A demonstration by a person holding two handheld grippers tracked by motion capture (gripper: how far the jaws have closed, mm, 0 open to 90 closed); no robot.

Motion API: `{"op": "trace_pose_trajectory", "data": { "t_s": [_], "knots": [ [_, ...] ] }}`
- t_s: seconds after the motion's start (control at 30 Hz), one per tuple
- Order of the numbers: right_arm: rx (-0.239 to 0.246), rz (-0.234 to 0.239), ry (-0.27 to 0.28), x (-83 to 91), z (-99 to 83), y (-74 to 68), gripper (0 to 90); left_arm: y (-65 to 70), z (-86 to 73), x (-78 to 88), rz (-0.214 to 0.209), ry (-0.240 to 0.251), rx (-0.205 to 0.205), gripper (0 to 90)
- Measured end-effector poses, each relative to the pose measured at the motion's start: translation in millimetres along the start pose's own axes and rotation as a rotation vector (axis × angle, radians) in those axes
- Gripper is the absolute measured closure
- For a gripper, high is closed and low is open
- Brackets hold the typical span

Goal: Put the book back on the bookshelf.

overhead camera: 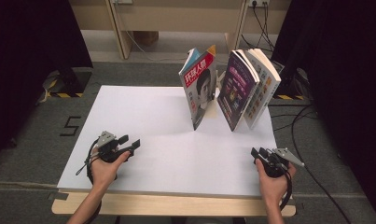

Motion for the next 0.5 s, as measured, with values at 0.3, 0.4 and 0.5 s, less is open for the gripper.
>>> {"op": "trace_pose_trajectory", "data": {
  "t_s": [0.3,0.4,0.5],
  "knots": [
    [-0.002,0.001,-0.004,-0.1,-1.0,-1.5,61.4,-16.1,-16.3,8.9,0.026,-0.004,0.022,37.1],
    [-0.004,0.001,-0.003,-0.8,-1.3,-1.7,61.3,-17.9,-18.5,10.4,0.028,-0.002,0.03,37.1],
    [-0.001,0.001,-0.005,-1.4,-1.9,-1.4,60.9,-20.6,-19.6,13.5,0.033,0.008,0.034,37.1]
  ]
}}
Point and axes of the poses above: each handheld gripper's, and its own axes: x roughly backward along the jaws, z roughly out of its top, y roughly to its right, the point moved 7 cm from there along -x, roughly forward along the jaws, and after that the axes turned 5 degrees about x, right-handed, at the moved point
